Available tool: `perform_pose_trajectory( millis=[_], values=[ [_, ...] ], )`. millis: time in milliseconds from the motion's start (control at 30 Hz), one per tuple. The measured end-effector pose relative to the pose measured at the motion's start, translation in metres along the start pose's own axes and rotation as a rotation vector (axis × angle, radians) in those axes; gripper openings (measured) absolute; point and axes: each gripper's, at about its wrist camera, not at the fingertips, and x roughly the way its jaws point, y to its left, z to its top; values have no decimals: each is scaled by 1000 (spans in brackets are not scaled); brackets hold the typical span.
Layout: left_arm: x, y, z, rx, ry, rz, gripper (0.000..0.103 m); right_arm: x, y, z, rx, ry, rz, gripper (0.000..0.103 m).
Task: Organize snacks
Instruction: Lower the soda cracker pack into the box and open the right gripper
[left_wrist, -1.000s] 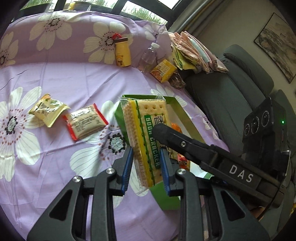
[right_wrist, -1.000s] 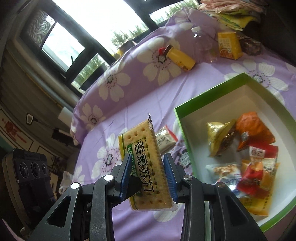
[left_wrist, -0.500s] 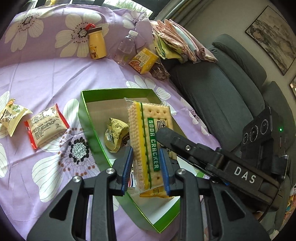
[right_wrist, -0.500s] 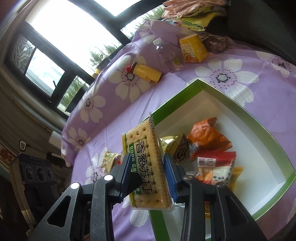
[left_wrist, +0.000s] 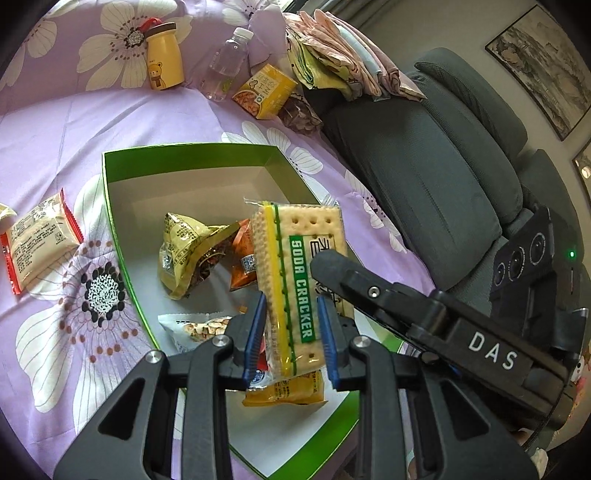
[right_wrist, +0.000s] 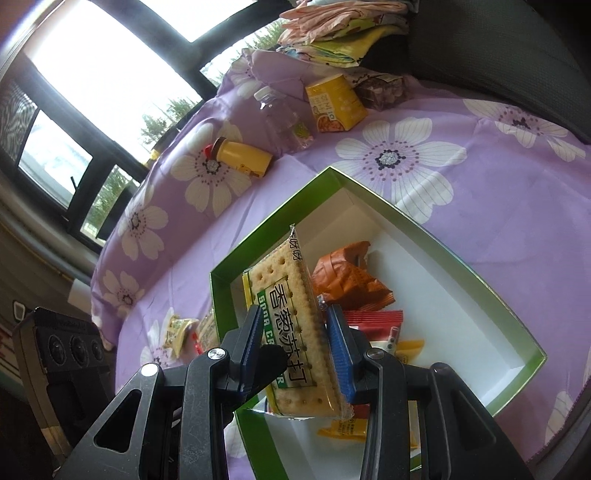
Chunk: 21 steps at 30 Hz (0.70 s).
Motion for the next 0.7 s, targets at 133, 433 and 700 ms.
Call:
perform_pose_trajectory(
  millis=[133, 433, 700],
  values=[
    [8, -3, -2, 7, 13, 7, 26, 1, -2, 1, -9, 0, -36, 39],
    [14, -4, -4, 7, 22, 12, 27, 6, -10, 0, 17, 25, -64, 39],
    [12, -2, -6, -2, 22, 13, 33, 5, -10, 1, 22, 18, -96, 39]
  ],
)
